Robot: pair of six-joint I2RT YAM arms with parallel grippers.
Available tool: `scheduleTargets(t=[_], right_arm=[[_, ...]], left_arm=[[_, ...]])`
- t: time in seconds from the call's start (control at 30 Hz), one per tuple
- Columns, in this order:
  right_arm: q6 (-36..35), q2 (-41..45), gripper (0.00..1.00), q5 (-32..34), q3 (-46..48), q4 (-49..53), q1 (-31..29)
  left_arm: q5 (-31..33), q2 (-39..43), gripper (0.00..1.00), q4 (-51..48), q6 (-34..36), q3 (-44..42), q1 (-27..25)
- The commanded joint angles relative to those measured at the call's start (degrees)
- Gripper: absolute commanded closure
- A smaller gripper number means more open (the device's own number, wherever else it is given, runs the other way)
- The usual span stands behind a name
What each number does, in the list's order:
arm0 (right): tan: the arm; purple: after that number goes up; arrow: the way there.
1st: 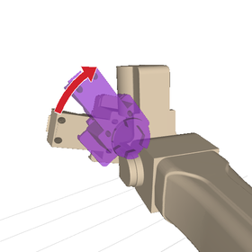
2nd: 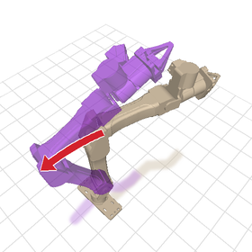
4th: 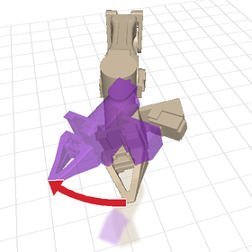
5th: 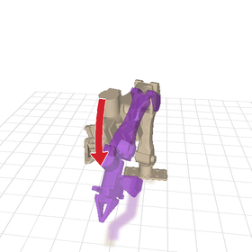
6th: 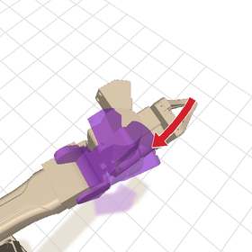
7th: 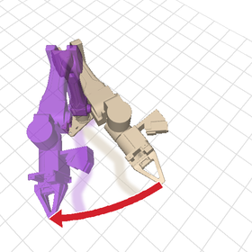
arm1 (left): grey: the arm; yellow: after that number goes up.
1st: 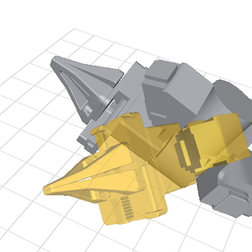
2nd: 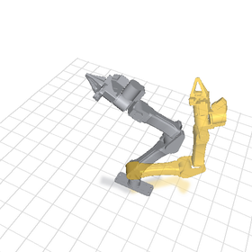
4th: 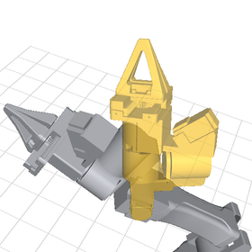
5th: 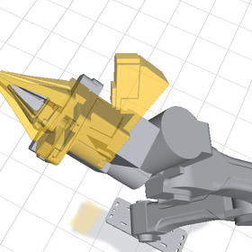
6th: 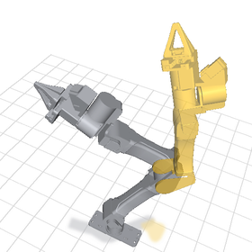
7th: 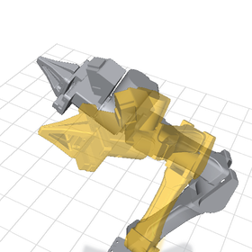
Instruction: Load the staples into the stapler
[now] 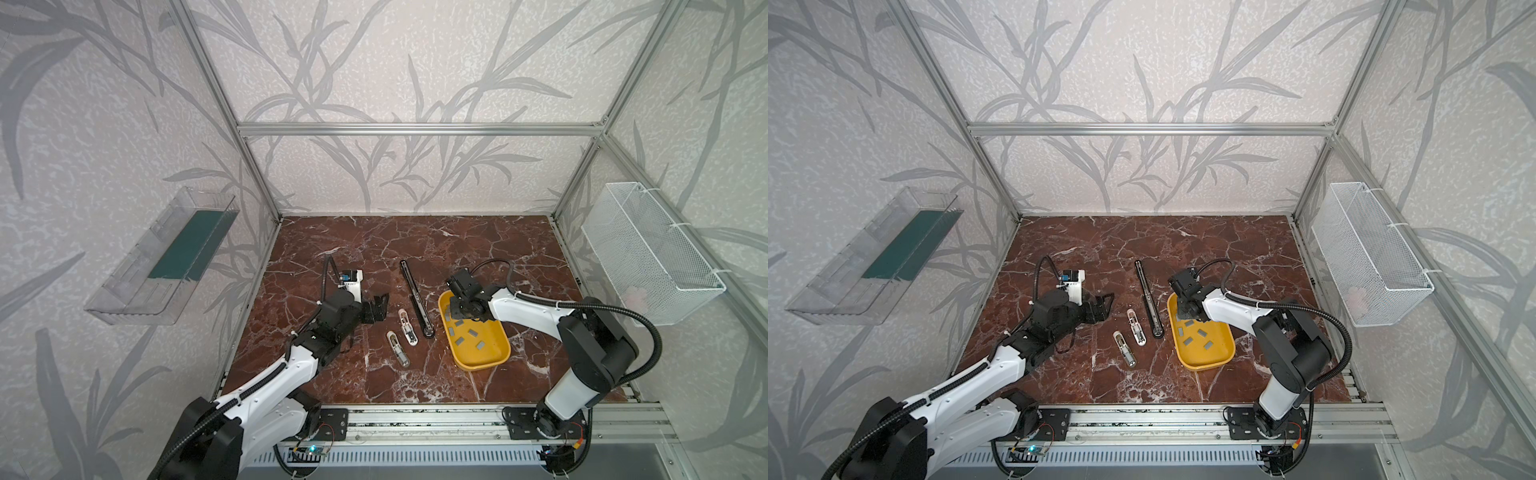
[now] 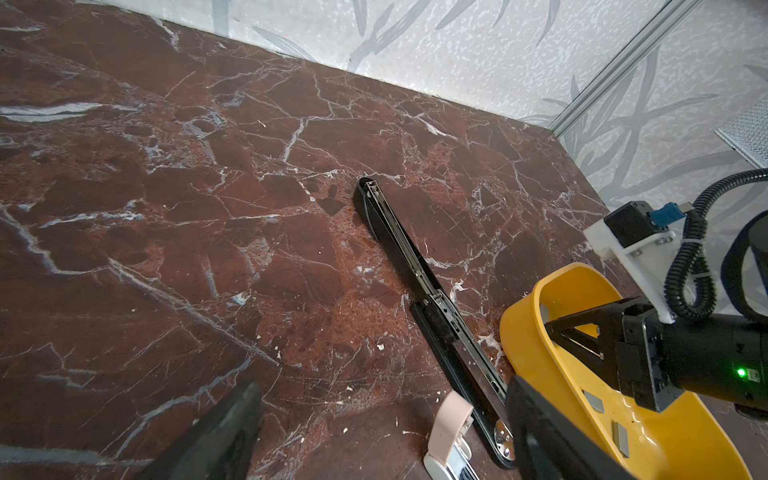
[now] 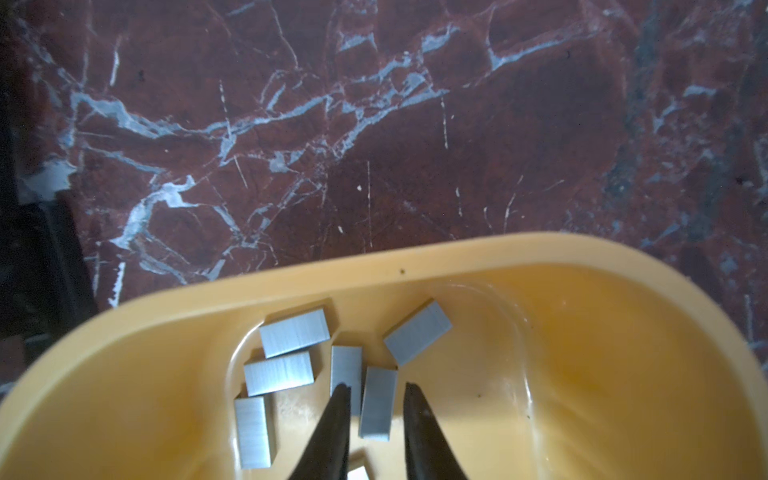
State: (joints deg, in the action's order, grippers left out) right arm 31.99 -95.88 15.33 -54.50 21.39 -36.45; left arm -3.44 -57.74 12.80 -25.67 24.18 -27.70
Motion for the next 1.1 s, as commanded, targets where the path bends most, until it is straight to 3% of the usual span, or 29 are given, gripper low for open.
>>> scheduleTargets(t=[0.0, 1.07], right_arm=[[0.88, -0.69, 0.75, 1.25, -1.3, 2.09, 0.58], [0.99, -4.1, 0.79, -1.29, -3.11, 3.66, 1.46]], left_arm=[[0.53, 0.34, 0.08, -0.5, 0.18, 1.39, -0.23], [-0.25, -0.68, 0.08, -0.18, -0.19, 1.66, -0.3]])
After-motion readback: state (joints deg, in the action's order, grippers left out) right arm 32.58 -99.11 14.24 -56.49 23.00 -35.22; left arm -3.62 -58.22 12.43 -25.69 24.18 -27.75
